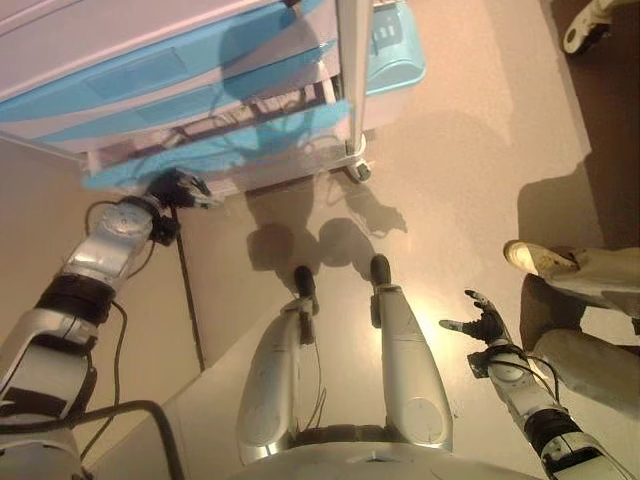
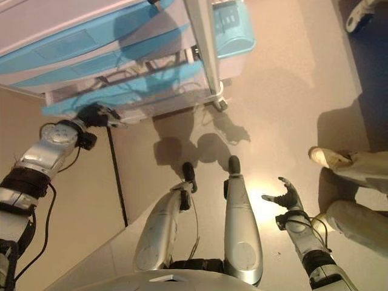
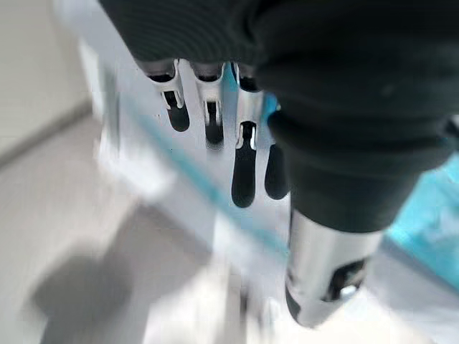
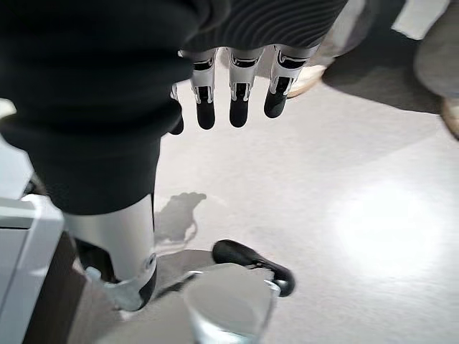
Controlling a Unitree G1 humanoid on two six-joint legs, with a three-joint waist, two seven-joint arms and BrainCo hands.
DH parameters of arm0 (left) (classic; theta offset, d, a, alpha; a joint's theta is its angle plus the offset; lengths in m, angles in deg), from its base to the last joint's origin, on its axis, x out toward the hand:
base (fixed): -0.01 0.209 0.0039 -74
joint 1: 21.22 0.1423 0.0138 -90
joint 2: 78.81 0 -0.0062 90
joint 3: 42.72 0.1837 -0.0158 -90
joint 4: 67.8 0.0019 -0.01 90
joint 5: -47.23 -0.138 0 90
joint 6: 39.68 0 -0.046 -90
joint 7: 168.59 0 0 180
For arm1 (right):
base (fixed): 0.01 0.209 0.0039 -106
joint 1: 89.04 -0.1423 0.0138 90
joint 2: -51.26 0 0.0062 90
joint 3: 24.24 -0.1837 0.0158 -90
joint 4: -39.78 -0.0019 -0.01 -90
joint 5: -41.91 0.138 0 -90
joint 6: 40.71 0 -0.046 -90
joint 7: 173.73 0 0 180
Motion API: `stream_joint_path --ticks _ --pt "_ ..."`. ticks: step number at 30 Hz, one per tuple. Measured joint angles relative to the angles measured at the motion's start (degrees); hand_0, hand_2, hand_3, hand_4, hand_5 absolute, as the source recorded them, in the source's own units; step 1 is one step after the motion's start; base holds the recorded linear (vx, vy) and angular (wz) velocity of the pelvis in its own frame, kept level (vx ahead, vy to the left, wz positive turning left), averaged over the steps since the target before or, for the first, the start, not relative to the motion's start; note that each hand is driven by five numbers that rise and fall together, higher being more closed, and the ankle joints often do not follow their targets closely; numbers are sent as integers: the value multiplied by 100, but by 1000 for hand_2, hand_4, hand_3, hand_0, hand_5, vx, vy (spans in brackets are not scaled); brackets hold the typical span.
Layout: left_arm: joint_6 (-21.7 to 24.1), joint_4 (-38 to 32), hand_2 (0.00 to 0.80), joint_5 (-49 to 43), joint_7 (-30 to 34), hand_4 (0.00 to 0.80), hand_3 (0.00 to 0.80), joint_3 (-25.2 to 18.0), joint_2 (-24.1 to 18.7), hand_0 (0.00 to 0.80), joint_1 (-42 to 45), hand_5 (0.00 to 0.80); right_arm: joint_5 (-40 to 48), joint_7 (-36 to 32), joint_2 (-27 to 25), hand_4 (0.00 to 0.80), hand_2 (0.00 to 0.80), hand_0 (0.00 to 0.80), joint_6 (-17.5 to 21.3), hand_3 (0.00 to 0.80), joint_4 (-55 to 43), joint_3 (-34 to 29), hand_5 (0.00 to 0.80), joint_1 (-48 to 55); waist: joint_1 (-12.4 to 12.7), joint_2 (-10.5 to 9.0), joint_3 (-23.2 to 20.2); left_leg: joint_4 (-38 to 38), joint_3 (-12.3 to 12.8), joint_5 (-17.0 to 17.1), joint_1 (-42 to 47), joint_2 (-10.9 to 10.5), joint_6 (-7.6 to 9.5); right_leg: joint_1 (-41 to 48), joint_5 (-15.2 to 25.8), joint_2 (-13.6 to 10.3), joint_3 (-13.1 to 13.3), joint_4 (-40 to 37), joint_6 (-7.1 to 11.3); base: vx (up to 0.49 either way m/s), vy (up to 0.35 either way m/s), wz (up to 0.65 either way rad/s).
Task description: Open the drawer and pick up the medicine
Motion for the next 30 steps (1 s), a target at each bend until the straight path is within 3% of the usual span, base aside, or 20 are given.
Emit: stream_joint_path --ticks 5,9,13,18,22,25,28,30 --pt "200 575 0 -241 -1478 0 0 -114 138 0 -255 0 2 18 -18 0 0 0 -66 0 -131 234 0 4 -147 -118 60 108 -108 -35 -182 10 -32 -143 6 89 41 28 -4 6 0 -7" --pt "434 600 0 -237 -1741 0 0 -159 469 0 -253 0 -8 53 25 0 0 0 -60 0 -110 298 0 0 -136 -163 64 180 -165 -72 -187 12 -45 -88 7 124 45 10 -7 -1 2 6" --pt "857 533 0 -208 -1279 0 0 -437 953 0 352 0 -206 109 175 0 0 0 -55 0 -96 287 0 -34 -139 -167 63 146 -232 -125 21 19 -4 217 27 143 18 -156 12 3 1 1" --pt "1338 217 0 57 -366 0 0 -515 1723 0 1840 0 -301 69 439 0 0 0 -26 0 11 282 0 -16 -74 -195 41 -311 -332 -78 618 -25 17 857 39 75 -133 -594 -1 20 18 10" --pt "1547 180 0 284 400 0 0 -604 2154 0 2825 0 -470 -124 586 0 0 0 76 0 203 97 0 -24 217 -193 9 -809 -415 58 1145 -32 12 1378 60 6 -266 -951 -22 59 22 13" --pt "1671 396 0 357 925 0 0 -633 2545 0 3531 0 -526 -328 665 0 0 0 120 0 467 -57 0 26 408 -153 -383 -1191 -573 146 1452 -66 8 1721 56 -52 -449 -1237 -24 91 18 26" --pt "1842 1326 0 364 1205 0 0 -748 3070 0 3954 0 -618 -688 783 0 0 0 144 0 990 -165 0 64 540 -91 -1047 -1651 -670 214 1944 -78 18 2250 51 -54 -600 -1639 -11 109 -35 22" --pt "1910 1716 0 204 1280 0 0 -738 3189 0 4176 0 -600 -924 834 0 0 0 141 0 1129 -171 0 150 575 -78 -1433 -1854 -736 229 2198 -84 21 2532 28 -53 -690 -1861 15 94 -20 23"
